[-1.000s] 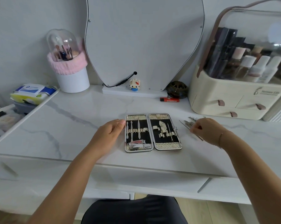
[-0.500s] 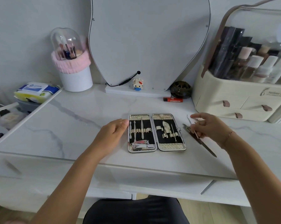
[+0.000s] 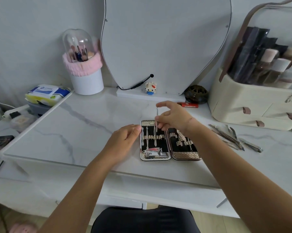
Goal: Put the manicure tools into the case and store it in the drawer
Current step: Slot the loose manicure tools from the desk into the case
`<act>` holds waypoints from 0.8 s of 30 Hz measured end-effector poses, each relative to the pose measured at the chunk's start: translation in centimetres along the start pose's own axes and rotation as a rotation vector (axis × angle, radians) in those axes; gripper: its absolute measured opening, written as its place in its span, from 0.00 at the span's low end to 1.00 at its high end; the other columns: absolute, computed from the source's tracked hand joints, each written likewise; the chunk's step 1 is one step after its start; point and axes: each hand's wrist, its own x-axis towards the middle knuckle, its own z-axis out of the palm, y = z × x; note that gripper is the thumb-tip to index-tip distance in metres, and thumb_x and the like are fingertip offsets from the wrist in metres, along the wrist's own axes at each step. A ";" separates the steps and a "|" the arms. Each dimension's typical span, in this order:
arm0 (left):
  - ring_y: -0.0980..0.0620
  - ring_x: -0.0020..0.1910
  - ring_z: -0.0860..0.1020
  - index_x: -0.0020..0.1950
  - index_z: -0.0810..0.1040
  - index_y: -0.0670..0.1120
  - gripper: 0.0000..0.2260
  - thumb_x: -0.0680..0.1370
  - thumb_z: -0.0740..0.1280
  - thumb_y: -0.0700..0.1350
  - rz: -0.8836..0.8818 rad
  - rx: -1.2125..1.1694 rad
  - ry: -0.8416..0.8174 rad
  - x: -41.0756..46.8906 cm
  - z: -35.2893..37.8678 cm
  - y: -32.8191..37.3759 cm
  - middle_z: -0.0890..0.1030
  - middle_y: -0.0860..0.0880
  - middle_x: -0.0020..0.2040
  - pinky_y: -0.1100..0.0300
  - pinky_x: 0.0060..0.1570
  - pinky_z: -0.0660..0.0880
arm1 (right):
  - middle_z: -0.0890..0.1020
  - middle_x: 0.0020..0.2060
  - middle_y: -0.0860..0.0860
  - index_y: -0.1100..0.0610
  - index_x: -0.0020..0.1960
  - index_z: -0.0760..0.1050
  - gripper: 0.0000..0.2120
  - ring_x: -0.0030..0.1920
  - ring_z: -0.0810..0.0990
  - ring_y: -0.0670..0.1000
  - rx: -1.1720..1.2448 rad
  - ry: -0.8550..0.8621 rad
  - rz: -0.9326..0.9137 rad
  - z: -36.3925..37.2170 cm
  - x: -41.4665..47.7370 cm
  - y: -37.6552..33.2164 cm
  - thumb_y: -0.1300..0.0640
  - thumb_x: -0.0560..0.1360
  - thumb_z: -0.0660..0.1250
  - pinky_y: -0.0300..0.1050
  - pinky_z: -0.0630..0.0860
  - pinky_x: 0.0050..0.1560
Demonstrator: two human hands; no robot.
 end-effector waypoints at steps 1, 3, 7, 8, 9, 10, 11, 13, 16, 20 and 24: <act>0.61 0.58 0.75 0.59 0.79 0.56 0.22 0.78 0.51 0.62 0.008 0.005 -0.003 0.1 0.0 -0.2 0.80 0.62 0.55 0.65 0.56 0.69 | 0.82 0.35 0.58 0.57 0.64 0.68 0.22 0.33 0.80 0.53 -0.047 0.019 0.010 0.5 0.6 0.0 0.64 0.72 0.69 0.42 0.79 0.35; 0.61 0.58 0.75 0.58 0.79 0.56 0.21 0.79 0.51 0.62 0.019 0.014 -0.003 0.2 0.0 -0.5 0.80 0.60 0.56 0.61 0.58 0.70 | 0.82 0.33 0.56 0.55 0.61 0.69 0.20 0.30 0.77 0.51 -0.143 0.047 0.025 1.5 1.3 0.0 0.60 0.71 0.71 0.40 0.75 0.30; 0.63 0.60 0.74 0.58 0.78 0.59 0.21 0.78 0.50 0.63 0.031 0.015 0.001 0.3 0.0 -0.8 0.79 0.63 0.57 0.62 0.59 0.69 | 0.81 0.31 0.50 0.54 0.59 0.70 0.19 0.26 0.74 0.45 -0.255 0.091 0.008 2.7 2.0 0.2 0.58 0.71 0.71 0.36 0.70 0.29; 0.62 0.59 0.75 0.58 0.79 0.58 0.21 0.78 0.50 0.63 0.030 0.012 0.002 0.3 0.1 -0.8 0.80 0.62 0.56 0.61 0.58 0.70 | 0.81 0.31 0.49 0.54 0.60 0.70 0.19 0.26 0.74 0.45 -0.272 0.102 0.000 3.0 2.1 0.3 0.58 0.71 0.71 0.36 0.70 0.30; 0.61 0.58 0.75 0.57 0.79 0.57 0.22 0.78 0.50 0.63 0.028 0.016 0.002 0.3 0.1 -0.8 0.80 0.60 0.55 0.60 0.58 0.70 | 0.81 0.31 0.48 0.54 0.60 0.70 0.19 0.26 0.74 0.45 -0.281 0.112 -0.008 3.2 2.1 0.3 0.58 0.71 0.71 0.36 0.70 0.30; 0.60 0.57 0.76 0.56 0.79 0.55 0.23 0.78 0.50 0.64 0.027 0.027 0.000 0.4 0.1 -0.9 0.81 0.58 0.54 0.58 0.58 0.71 | 0.81 0.31 0.48 0.54 0.60 0.70 0.20 0.26 0.74 0.45 -0.285 0.121 -0.013 3.3 2.2 0.4 0.58 0.71 0.71 0.36 0.70 0.31; 0.59 0.56 0.76 0.55 0.79 0.53 0.25 0.78 0.49 0.65 0.030 0.041 -0.005 0.4 0.1 -0.9 0.81 0.56 0.53 0.55 0.58 0.72 | 0.81 0.31 0.48 0.54 0.60 0.70 0.20 0.26 0.74 0.45 -0.286 0.129 -0.016 3.4 2.2 0.4 0.58 0.70 0.72 0.36 0.70 0.31; 0.59 0.55 0.76 0.55 0.79 0.53 0.24 0.78 0.49 0.65 0.037 0.049 -0.009 0.4 0.1 -1.0 0.81 0.56 0.53 0.54 0.58 0.72 | 0.81 0.32 0.48 0.54 0.60 0.70 0.20 0.26 0.74 0.44 -0.301 0.134 -0.018 3.6 2.3 0.5 0.57 0.70 0.72 0.35 0.69 0.30; 0.58 0.55 0.77 0.54 0.79 0.52 0.24 0.79 0.49 0.64 0.036 0.051 -0.008 0.3 0.1 -1.0 0.81 0.55 0.52 0.53 0.58 0.72 | 0.82 0.35 0.50 0.55 0.60 0.71 0.21 0.28 0.76 0.45 -0.328 0.124 -0.012 3.6 2.5 0.4 0.57 0.69 0.73 0.37 0.70 0.31; 0.56 0.55 0.77 0.55 0.79 0.52 0.23 0.79 0.50 0.62 0.024 0.050 -0.004 0.3 0.1 -0.8 0.81 0.53 0.53 0.54 0.58 0.72 | 0.81 0.34 0.49 0.55 0.59 0.71 0.20 0.29 0.76 0.45 -0.350 0.105 -0.008 3.5 2.5 0.4 0.56 0.69 0.73 0.38 0.71 0.32; 0.55 0.53 0.77 0.53 0.79 0.51 0.24 0.78 0.49 0.64 0.021 0.056 -0.002 0.3 0.1 -0.9 0.81 0.51 0.51 0.52 0.57 0.73 | 0.83 0.39 0.51 0.56 0.59 0.72 0.20 0.31 0.77 0.46 -0.335 0.054 0.014 3.2 2.7 0.2 0.57 0.69 0.73 0.39 0.72 0.35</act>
